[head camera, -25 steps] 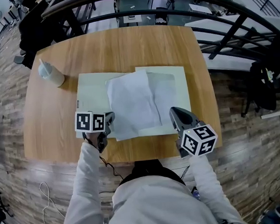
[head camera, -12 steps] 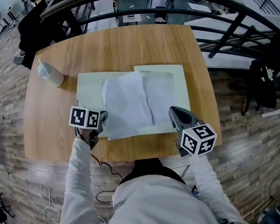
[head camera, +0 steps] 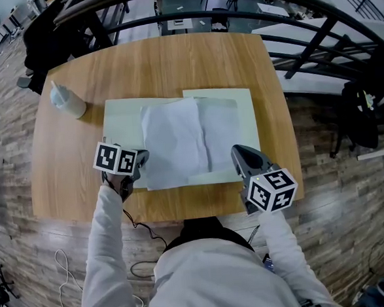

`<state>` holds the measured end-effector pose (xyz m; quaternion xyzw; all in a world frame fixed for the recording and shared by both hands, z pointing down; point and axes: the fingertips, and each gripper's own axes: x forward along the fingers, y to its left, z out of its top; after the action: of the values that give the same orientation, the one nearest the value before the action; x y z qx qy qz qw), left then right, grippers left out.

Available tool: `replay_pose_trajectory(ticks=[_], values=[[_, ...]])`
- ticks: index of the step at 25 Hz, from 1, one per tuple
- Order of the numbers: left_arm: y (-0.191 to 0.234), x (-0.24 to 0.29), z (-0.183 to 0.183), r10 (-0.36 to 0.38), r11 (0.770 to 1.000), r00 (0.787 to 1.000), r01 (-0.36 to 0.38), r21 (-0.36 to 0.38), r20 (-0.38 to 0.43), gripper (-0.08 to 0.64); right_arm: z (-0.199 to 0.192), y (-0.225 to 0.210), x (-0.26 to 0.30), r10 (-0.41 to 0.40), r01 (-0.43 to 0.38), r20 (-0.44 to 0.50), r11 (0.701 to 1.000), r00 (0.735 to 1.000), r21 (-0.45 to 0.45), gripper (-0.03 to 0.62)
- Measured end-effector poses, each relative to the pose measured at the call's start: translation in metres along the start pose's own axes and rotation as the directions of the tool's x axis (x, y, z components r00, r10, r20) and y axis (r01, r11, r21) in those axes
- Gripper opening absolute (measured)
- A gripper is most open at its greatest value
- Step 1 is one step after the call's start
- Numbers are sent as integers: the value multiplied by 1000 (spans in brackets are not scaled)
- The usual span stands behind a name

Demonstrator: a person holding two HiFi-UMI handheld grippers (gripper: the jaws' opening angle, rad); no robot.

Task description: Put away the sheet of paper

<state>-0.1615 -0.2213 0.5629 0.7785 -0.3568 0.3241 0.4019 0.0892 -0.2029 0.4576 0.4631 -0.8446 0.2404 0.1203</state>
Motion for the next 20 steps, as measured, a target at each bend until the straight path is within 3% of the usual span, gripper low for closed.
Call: replay_pose_trajectory(ticks=[6, 20], values=[[-15, 16, 14, -29, 999, 1000, 29, 25, 1, 15, 0, 0, 2, 0, 0, 0, 1000, 1000, 3, 28], [-57, 58, 27, -110, 994, 994, 110, -6, 26, 15, -4, -8, 3, -25, 25, 0, 1000, 1000, 14, 28]])
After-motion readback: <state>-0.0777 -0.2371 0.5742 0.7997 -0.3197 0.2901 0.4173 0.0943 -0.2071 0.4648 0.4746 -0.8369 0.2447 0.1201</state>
